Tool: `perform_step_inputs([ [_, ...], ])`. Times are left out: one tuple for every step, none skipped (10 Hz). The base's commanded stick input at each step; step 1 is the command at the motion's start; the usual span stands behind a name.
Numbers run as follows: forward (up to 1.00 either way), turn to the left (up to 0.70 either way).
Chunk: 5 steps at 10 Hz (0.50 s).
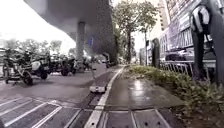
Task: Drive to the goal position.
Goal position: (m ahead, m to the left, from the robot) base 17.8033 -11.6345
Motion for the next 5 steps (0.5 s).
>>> perform_step_inputs([
  [0.70, 0.01],
  [0.70, 0.01],
  [0.70, 0.01],
  [0.70, 0.01],
  [0.70, 0.01],
])
